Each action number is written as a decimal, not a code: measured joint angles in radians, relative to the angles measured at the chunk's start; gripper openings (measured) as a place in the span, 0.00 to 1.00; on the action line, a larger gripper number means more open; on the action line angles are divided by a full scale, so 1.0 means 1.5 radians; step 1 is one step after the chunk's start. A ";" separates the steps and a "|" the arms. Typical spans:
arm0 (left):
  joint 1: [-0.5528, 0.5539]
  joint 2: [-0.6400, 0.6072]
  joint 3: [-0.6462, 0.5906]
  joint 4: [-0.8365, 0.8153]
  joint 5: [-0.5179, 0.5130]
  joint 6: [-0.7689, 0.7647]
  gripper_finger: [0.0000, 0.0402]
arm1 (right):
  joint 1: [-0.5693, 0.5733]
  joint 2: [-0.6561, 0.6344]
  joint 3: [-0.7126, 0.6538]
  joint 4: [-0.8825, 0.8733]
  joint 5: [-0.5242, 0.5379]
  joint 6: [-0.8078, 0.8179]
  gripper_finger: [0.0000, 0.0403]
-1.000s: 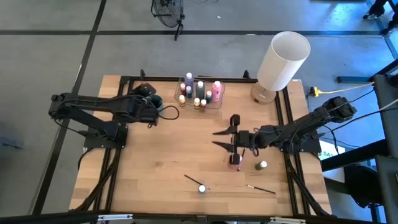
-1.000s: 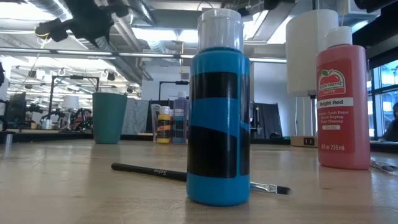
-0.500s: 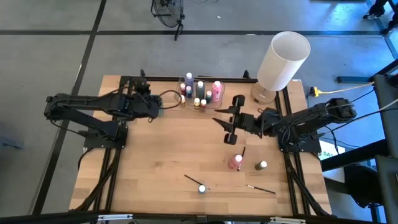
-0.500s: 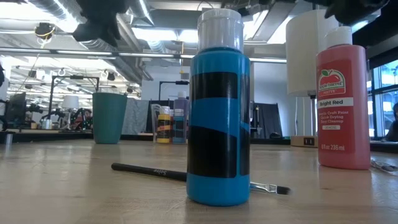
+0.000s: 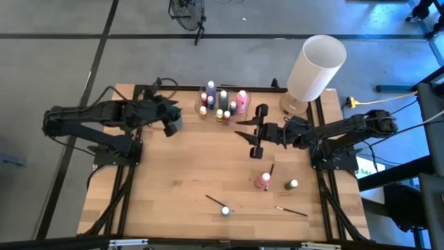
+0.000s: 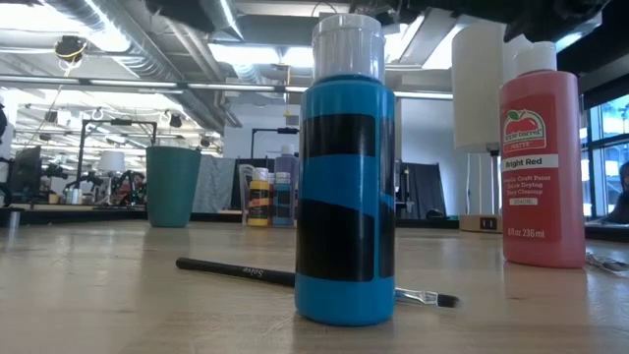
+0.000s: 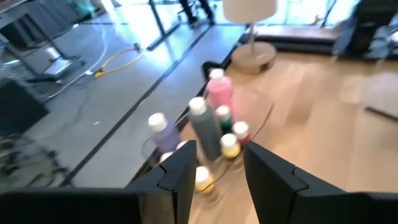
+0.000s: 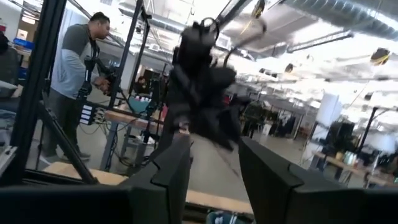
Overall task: Pick & Place Paint Supplies
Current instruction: Put the red paint bottle into the transparent bin
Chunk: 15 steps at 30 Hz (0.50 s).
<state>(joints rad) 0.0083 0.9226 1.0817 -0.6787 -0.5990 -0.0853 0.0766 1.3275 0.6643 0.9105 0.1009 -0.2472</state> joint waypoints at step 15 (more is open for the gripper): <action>-0.006 0.088 0.000 0.063 0.173 -0.005 0.32 | 0.048 -0.191 0.000 -0.435 0.040 0.143 0.35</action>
<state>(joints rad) -0.0013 1.0548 1.0813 -0.5839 -0.3396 -0.0932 0.1487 1.0405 0.6643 0.2574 0.1610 -0.0320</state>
